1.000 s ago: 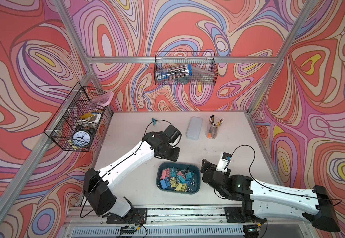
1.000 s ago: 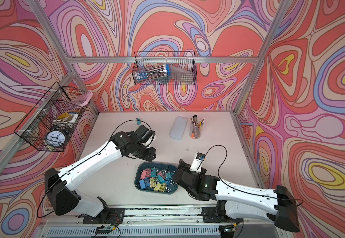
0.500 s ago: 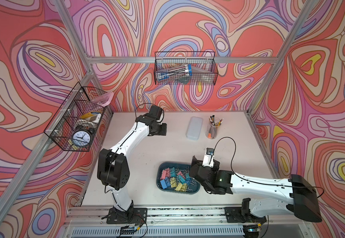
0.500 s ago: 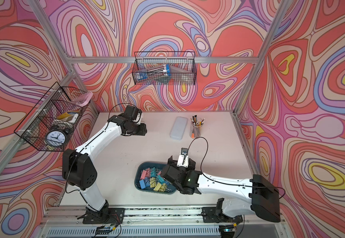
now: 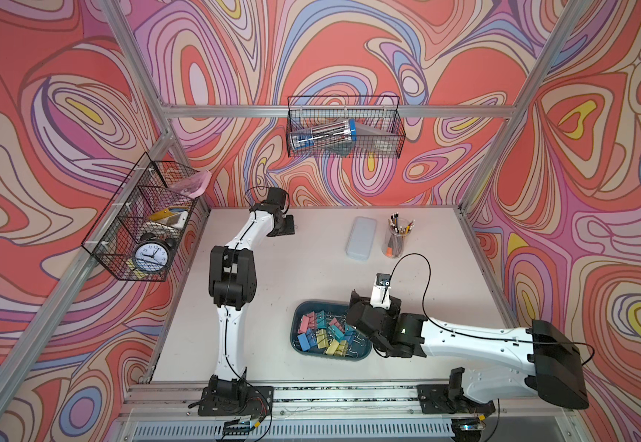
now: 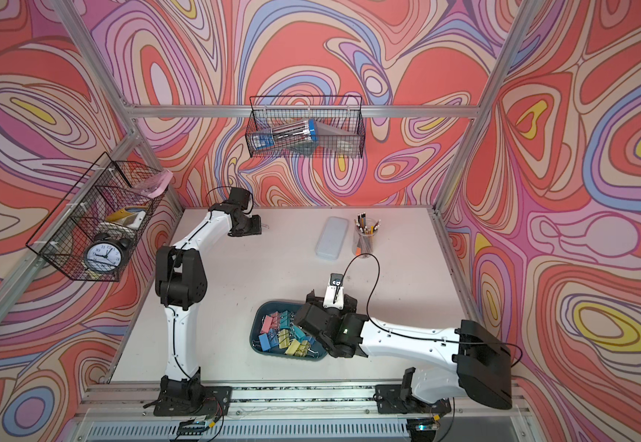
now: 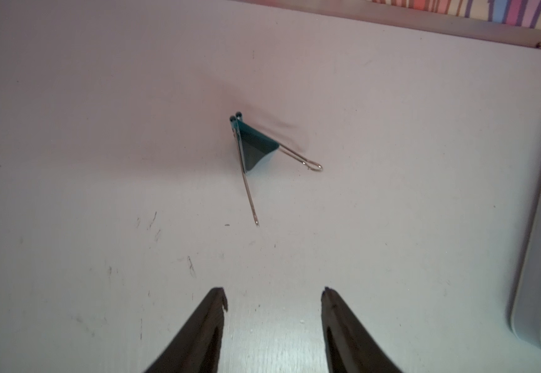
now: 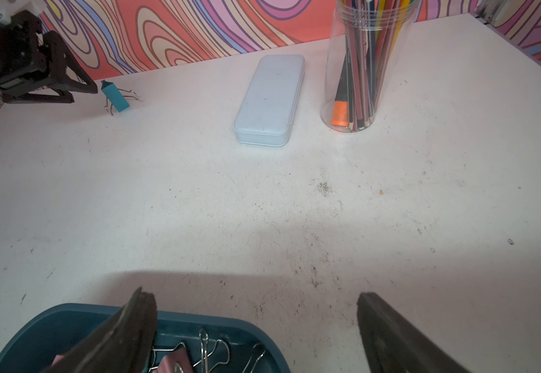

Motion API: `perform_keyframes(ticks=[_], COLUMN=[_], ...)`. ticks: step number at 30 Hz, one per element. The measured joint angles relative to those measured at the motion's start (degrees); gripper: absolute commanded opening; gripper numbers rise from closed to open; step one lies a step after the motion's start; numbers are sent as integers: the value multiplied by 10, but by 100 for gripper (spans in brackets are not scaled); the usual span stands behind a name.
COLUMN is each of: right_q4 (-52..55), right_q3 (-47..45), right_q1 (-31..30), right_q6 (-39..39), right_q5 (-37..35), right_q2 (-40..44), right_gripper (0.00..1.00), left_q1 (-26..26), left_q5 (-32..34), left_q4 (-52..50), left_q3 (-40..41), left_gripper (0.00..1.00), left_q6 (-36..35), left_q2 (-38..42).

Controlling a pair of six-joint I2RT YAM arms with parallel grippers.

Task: Put the binder clips in the storage box
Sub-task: Pick up the binder clip at the center of the board.

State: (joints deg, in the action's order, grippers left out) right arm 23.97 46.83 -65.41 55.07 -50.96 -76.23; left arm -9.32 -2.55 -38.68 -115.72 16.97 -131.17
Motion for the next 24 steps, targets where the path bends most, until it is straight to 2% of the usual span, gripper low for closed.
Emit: perform_keyframes(ticks=[5,9,18,24], right_q4=[0,0,0,1], right_q3=[0,0,-3,-4], right_q1=[9,17,30,31], right_q6=[0,-4,-10,-3], right_q5=[0,3,11,17], right_q2=[5,7,16,20], right_gripper=[98,98,98,98], left_q1=[5,13,33,33], left_q5=[-1,-12,-35,-57], left_q4=[-15,-29,-52,-48], left_q3=[-68,-127,-136,-113], left_gripper=[50,35,2,0], left_q6=[0,2,21,39], left_q2=[-63,-110,-132,-119])
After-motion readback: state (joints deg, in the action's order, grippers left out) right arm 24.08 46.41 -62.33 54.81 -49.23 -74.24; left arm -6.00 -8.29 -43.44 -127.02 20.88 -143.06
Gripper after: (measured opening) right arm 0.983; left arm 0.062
